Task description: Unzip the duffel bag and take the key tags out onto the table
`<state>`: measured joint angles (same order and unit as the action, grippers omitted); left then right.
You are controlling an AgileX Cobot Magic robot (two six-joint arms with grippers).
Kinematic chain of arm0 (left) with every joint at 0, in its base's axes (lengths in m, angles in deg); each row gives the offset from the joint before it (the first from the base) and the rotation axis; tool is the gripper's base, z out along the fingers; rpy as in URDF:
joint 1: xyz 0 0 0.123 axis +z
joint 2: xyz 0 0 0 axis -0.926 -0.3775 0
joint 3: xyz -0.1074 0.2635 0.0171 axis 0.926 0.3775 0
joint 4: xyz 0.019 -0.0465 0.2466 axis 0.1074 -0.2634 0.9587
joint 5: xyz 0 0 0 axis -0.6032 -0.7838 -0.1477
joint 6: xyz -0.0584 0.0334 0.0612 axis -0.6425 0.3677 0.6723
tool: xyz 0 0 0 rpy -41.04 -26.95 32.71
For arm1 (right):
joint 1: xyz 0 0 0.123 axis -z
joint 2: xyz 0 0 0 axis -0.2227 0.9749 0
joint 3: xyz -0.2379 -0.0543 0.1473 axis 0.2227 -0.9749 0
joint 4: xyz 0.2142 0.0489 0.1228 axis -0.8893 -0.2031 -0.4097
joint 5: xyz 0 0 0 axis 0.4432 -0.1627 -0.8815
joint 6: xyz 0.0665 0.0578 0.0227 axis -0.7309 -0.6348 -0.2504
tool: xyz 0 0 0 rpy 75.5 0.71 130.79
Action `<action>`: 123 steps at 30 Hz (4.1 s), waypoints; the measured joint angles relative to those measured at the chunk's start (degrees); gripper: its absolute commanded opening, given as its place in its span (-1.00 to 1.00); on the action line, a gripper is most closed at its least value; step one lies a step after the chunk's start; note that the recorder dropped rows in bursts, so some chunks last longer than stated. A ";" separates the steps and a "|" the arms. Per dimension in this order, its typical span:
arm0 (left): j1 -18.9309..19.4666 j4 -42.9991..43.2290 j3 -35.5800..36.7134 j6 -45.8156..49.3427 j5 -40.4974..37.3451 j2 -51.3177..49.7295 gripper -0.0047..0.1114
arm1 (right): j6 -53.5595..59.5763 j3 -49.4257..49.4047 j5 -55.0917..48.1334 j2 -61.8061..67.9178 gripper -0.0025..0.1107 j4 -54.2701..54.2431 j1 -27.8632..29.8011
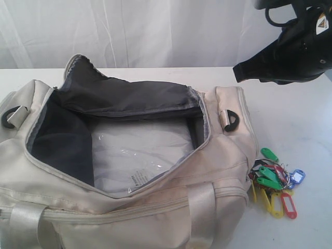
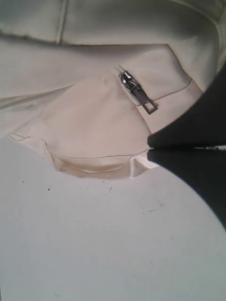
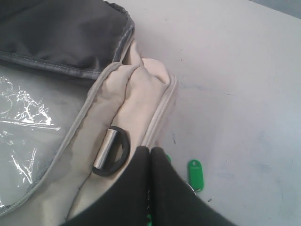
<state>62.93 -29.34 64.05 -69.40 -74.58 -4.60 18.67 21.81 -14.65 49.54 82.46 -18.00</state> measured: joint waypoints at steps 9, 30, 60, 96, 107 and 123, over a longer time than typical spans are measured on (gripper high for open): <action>0.92 0.00 0.00 -2.64 0.59 0.00 -0.92 | 0.00 0.00 0.00 0.00 -0.96 0.00 0.00; 0.92 0.00 0.00 -2.77 0.93 0.00 -0.92 | 0.00 0.00 0.10 -6.13 -0.96 -1.49 0.00; 0.92 0.00 0.00 -2.77 0.93 0.00 -0.92 | -0.11 -24.75 3.63 -64.39 -0.96 -1.58 0.00; 0.92 0.00 0.00 -2.77 1.29 0.00 -0.92 | -0.11 -63.99 27.02 -72.61 -0.96 -2.53 0.00; 0.92 0.00 0.00 -2.77 1.40 0.00 -0.92 | 0.00 -64.05 23.29 -72.61 -0.96 -2.63 0.00; 0.92 0.00 0.00 -2.77 1.40 0.00 -0.92 | 0.00 -64.05 23.15 -72.61 -0.96 -2.87 26.85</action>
<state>63.85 -29.34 64.05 -72.17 -73.19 -4.60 18.67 -42.23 8.51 -23.07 79.59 8.85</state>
